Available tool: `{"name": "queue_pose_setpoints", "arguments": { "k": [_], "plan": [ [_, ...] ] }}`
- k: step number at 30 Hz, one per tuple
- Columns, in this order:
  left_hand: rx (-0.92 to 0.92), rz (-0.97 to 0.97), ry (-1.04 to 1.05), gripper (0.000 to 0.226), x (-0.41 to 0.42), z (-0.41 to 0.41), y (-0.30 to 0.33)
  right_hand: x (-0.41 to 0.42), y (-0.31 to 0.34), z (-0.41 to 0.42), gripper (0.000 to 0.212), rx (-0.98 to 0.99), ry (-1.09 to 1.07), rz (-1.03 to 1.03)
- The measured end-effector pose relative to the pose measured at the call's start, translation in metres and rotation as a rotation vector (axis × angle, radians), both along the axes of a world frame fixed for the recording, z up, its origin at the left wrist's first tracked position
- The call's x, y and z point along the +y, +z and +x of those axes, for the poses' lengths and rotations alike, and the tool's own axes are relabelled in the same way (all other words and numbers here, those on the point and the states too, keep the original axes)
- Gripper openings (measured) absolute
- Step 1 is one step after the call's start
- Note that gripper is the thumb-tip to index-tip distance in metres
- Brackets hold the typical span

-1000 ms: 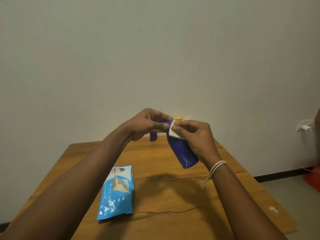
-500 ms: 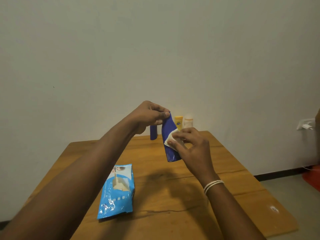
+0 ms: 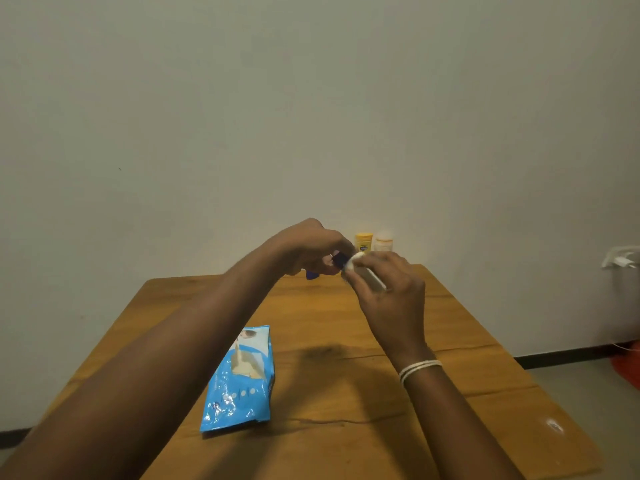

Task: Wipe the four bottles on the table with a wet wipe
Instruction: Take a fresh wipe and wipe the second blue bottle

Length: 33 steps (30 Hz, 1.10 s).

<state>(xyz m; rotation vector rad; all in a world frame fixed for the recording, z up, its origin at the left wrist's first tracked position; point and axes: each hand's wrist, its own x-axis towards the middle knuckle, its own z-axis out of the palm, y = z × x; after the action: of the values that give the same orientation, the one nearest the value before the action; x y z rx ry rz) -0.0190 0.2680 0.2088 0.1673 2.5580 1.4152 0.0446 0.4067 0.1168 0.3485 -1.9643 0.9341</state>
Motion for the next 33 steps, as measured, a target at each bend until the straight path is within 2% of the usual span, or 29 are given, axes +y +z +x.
{"name": "queue_pose_setpoints", "arguments": {
  "k": [6,10,15,19,23,26,28,33],
  "plan": [
    [-0.054,-0.108,0.036,0.018,-0.006,0.003,0.002,0.016,0.003,0.002,0.022,-0.102,-0.004,0.159],
    [-0.153,0.045,0.043,0.026,-0.011,-0.001,0.003,0.028,-0.017,0.005,0.024,-0.121,-0.001,0.129],
    [-0.163,0.058,-0.039,0.016,0.006,0.008,0.005,0.003,-0.009,0.005,0.023,0.013,0.022,-0.042],
    [-0.229,0.158,-0.062,0.014,0.004,0.009,-0.003,0.008,-0.007,0.004,0.026,-0.008,0.042,0.091],
    [-0.327,0.354,0.0,0.014,0.003,0.01,-0.01,0.019,0.0,0.001,0.022,-0.038,-0.026,-0.121],
    [-0.348,0.418,-0.031,0.019,0.006,0.011,-0.017,0.0,-0.004,0.009,0.02,-0.038,0.048,-0.073],
    [-0.369,0.454,-0.025,0.011,0.003,0.01,-0.02,0.008,-0.008,0.007,0.021,-0.032,0.06,-0.054],
    [-0.403,0.526,-0.009,0.015,-0.003,0.017,-0.02,0.038,-0.012,-0.011,0.02,-0.072,-0.091,-0.336]
  ]
}}
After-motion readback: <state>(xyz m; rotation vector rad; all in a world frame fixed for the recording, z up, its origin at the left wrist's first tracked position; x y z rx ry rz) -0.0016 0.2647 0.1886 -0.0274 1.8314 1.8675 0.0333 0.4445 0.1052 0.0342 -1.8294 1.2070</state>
